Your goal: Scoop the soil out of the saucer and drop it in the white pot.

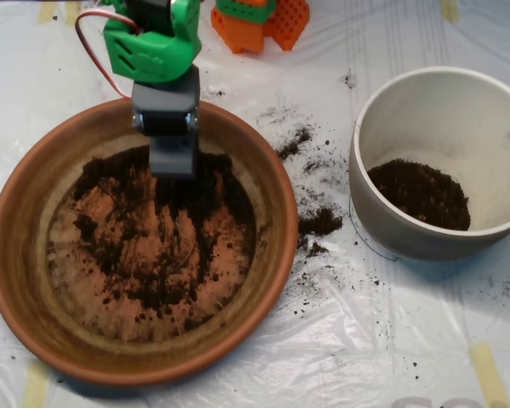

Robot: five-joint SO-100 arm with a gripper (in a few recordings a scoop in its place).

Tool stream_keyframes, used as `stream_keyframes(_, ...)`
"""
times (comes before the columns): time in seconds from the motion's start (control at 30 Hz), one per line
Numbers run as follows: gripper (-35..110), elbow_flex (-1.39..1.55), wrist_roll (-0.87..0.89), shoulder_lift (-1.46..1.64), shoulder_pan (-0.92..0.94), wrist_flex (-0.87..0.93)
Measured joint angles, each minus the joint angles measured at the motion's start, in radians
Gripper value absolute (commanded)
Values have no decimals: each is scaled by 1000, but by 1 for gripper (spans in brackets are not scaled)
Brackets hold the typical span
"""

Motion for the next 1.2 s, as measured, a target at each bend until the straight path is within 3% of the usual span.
stream_keyframes(0.47,0,-376,133,155,-244,262)
stream_keyframes(0.83,0,-1006,183,-207,-548,586)
stream_keyframes(1.2,0,-1118,94,-316,-798,617)
